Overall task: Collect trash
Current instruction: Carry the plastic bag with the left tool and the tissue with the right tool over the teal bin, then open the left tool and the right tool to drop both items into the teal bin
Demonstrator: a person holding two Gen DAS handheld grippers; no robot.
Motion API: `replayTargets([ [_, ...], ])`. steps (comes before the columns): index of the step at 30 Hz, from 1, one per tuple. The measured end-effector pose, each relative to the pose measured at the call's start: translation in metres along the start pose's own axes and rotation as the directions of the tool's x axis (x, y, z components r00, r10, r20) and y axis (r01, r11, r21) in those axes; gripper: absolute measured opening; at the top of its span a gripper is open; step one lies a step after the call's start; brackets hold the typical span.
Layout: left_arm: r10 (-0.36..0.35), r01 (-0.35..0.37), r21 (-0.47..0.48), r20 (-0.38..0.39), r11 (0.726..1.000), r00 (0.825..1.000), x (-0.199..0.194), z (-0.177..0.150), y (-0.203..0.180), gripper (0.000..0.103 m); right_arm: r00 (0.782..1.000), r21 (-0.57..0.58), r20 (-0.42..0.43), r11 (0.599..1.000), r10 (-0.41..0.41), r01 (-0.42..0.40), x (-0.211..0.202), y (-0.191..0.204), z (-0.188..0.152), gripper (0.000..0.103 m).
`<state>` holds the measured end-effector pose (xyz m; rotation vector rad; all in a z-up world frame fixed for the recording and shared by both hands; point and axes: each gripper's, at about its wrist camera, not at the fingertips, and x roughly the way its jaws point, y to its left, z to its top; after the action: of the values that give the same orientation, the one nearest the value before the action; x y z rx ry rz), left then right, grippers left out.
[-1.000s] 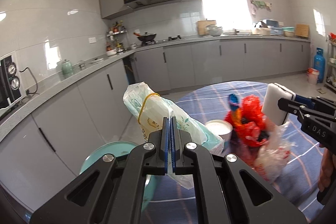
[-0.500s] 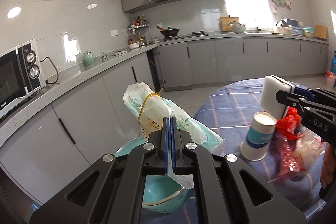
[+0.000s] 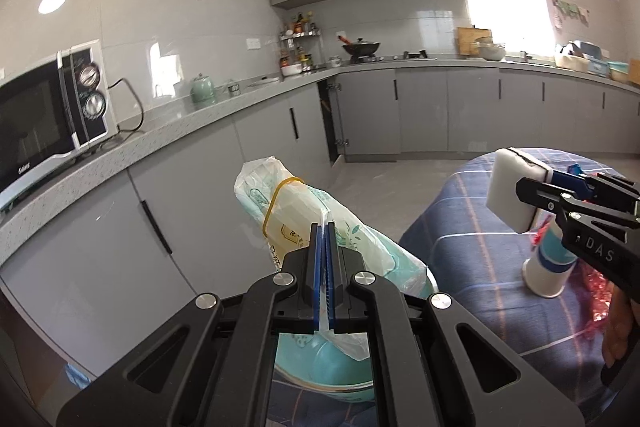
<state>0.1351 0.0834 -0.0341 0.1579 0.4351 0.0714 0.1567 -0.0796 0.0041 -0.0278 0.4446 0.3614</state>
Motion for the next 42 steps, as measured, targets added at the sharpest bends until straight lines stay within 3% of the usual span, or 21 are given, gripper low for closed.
replayTargets([
  [20, 0.09, -0.09, -0.002, -0.046, 0.996, 0.995, 0.027, -0.008, 0.036, 0.003, 0.996, -0.032, -0.04, 0.996, 0.079, -0.081, 0.043, 0.036, -0.002, 0.025],
  [36, 0.051, -0.051, 0.004, -0.092, 0.999, 0.994, 0.057, -0.019, 0.025, 0.007, 0.988, -0.043, -0.105, 0.992, 0.115, -0.12, 0.075, 0.043, -0.01, 0.028],
  [38, 0.043, -0.042, 0.011, -0.1, 0.999, 0.994, 0.059, -0.021, 0.023, 0.015, 0.985, -0.043, -0.117, 0.99, 0.127, -0.133, 0.078, 0.045, -0.012, 0.028],
  [39, 0.051, -0.049, 0.018, -0.1, 0.999, 0.994, 0.059, -0.022, 0.022, 0.036, 0.983, -0.044, -0.125, 0.99, 0.131, -0.137, 0.079, 0.046, -0.012, 0.032],
  [40, 0.06, -0.058, 0.019, -0.095, 0.998, 0.994, 0.058, -0.023, 0.022, 0.045, 0.982, -0.044, -0.132, 0.989, 0.134, -0.141, 0.08, 0.047, -0.013, 0.036],
  [41, 0.055, -0.054, 0.017, -0.093, 0.998, 0.994, 0.058, -0.023, 0.023, 0.049, 0.982, -0.04, -0.133, 0.989, 0.137, -0.143, 0.08, 0.047, -0.014, 0.043],
  [42, 0.05, -0.049, 0.019, -0.094, 0.999, 0.994, 0.058, -0.024, 0.022, 0.049, 0.982, -0.038, -0.133, 0.989, 0.136, -0.142, 0.081, 0.046, -0.014, 0.043],
])
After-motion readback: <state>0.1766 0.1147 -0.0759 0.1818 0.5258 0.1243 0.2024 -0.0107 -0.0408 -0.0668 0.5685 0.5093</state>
